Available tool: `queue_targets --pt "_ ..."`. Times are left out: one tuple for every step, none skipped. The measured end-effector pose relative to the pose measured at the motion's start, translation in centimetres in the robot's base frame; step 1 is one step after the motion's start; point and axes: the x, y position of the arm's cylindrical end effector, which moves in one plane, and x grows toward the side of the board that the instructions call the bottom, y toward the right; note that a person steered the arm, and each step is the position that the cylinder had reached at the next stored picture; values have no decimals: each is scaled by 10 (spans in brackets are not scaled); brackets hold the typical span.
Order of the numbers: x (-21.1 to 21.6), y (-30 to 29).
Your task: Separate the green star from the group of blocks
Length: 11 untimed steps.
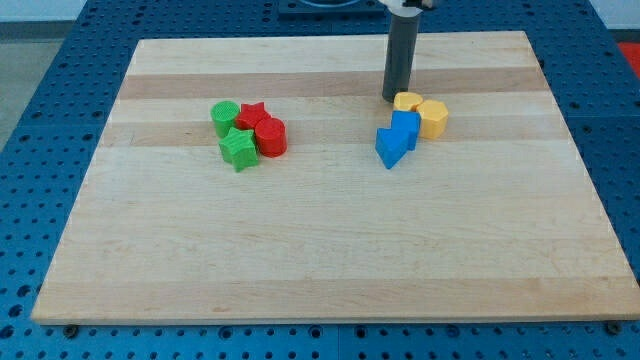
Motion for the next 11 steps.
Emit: queue_targets --pt "0 0" --pt "0 -20" --pt "-1 -54" --pt "-4 -96" --pt "-4 -142" --pt "-4 -184" --pt "-4 -207" --pt "-3 -226" --pt "10 -229" --pt "30 -229" --pt "50 -229"
